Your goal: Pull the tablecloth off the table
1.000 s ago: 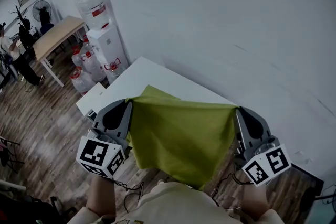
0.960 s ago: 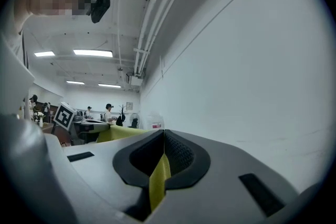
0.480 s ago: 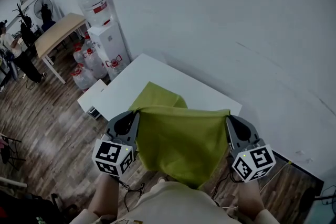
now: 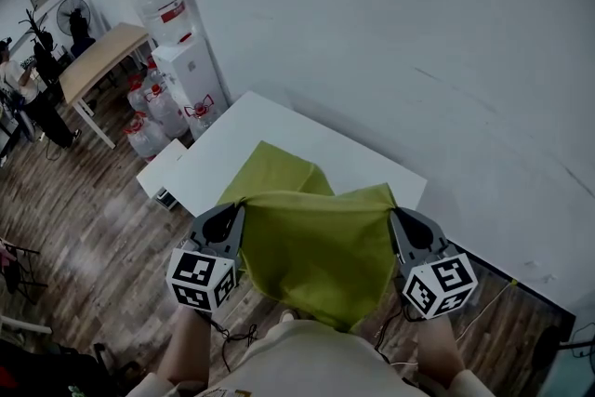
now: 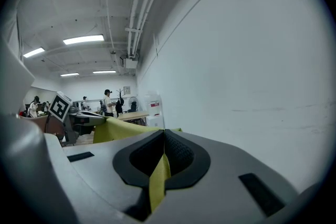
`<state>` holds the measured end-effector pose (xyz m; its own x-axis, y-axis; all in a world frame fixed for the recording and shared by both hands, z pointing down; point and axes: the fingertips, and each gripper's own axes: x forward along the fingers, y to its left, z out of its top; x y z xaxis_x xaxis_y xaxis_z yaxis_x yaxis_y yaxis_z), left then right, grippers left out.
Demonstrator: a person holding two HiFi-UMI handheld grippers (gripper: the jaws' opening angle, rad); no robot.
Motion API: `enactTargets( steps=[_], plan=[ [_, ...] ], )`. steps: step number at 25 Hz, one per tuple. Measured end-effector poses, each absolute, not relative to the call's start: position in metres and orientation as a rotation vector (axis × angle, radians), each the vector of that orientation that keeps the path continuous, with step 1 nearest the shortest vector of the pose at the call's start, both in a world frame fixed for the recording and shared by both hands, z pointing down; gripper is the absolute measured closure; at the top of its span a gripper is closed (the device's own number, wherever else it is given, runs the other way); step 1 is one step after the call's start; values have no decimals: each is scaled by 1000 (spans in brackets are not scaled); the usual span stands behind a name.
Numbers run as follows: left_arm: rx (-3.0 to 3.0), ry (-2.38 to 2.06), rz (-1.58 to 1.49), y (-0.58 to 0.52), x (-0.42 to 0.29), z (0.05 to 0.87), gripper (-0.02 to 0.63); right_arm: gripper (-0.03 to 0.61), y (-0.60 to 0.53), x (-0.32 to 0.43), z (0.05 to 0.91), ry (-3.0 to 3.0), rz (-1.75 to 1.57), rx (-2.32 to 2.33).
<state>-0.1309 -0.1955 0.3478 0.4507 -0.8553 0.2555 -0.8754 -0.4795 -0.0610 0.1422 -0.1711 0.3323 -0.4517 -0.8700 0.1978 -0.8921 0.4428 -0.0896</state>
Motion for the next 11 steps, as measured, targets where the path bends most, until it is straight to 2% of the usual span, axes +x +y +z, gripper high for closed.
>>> enactTargets(
  steps=[11],
  plan=[
    [2617,-1547,427,-192,-124,344,589,548,-169,150,335,-2558,283,1573]
  ],
)
